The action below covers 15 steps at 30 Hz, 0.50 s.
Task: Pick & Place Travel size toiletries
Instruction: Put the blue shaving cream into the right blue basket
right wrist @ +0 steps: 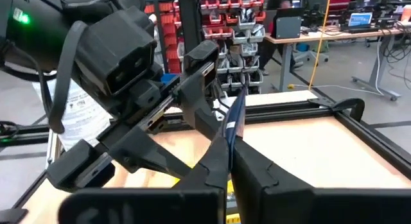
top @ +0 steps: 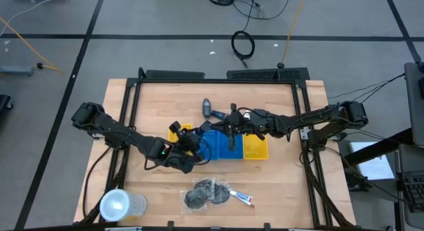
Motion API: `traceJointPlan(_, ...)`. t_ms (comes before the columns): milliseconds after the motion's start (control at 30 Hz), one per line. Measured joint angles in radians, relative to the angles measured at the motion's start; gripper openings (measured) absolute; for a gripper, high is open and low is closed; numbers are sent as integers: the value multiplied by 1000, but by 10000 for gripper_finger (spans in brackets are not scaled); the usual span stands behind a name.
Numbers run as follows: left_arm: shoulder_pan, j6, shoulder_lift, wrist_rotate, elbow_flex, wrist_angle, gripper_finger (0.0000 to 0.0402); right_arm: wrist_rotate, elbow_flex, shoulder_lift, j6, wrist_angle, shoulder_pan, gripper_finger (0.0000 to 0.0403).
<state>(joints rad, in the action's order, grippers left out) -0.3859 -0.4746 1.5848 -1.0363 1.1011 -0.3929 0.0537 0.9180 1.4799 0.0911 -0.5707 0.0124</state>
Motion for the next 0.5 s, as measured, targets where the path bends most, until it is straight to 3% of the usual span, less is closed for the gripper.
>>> traceJointPlan(200,0,1,0,3,0,2,250,3,0,0,-3,41,-1,1)
traceJointPlan(500,-2,0,0,1,0,0,265,51,0,-33,-17,158,-18,0)
